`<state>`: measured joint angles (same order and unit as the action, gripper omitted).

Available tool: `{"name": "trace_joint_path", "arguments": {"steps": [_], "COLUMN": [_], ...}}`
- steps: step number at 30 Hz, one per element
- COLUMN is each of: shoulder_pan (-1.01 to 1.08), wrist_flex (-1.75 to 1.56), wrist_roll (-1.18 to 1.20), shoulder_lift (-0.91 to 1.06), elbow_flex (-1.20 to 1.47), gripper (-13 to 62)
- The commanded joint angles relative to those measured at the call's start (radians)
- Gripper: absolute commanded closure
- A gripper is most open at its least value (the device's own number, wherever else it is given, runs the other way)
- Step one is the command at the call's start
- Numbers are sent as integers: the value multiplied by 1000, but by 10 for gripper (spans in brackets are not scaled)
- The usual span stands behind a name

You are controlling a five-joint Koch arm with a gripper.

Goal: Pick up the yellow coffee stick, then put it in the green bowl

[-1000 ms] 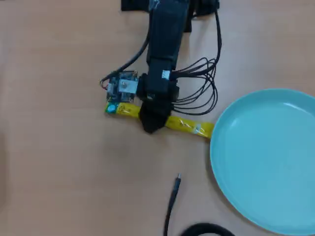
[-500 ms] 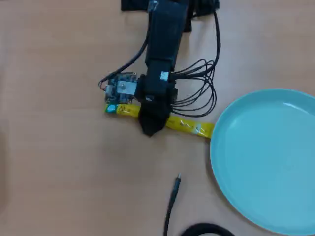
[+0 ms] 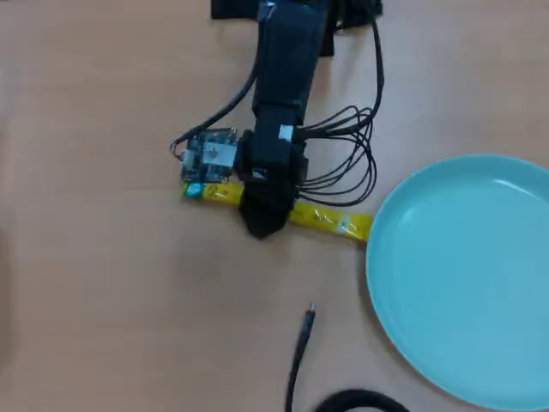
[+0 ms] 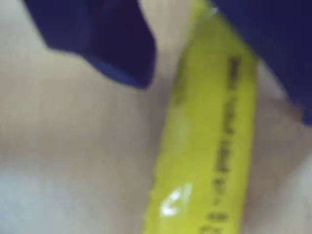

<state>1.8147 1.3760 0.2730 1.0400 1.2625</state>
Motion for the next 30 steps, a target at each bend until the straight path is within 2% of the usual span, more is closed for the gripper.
{"name": "trace_joint_path", "arguments": {"steps": [1, 9, 30], "shoulder_pan": [5, 5, 14], "wrist_flex": [-32, -46, 66], "wrist_roll": [-6, -6, 18], "shoulder_lift": [0, -6, -2], "elbow_flex": [-44, -41, -43], "gripper": [243, 582, 565]}}
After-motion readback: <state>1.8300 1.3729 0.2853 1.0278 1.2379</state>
